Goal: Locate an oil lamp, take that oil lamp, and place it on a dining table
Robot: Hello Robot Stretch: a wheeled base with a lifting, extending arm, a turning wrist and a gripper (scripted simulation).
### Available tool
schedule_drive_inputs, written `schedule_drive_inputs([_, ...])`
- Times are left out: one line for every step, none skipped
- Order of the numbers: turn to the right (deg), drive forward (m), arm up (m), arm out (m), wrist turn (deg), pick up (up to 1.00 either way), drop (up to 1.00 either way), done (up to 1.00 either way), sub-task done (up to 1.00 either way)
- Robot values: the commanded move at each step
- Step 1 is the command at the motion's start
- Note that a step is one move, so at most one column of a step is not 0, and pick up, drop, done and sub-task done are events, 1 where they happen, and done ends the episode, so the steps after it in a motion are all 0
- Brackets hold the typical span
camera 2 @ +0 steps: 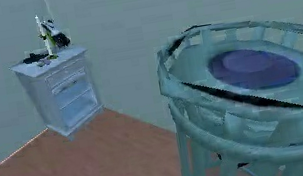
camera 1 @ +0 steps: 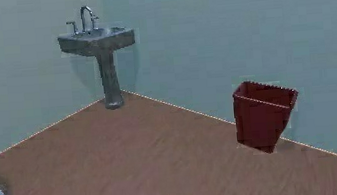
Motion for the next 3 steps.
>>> schedule_drive_inputs([-45.0,0.0,0.0,0.0,0.0,0.0,0.0,0.0,0.0])
schedule_drive_inputs([-6.0,0.0,0.0,0.0,0.0,0.0,0.0,0.0,0.0])
schedule_drive_inputs([0.0,0.1,0.0,0.0,0.0,0.0,0.0,0.0,0.0])
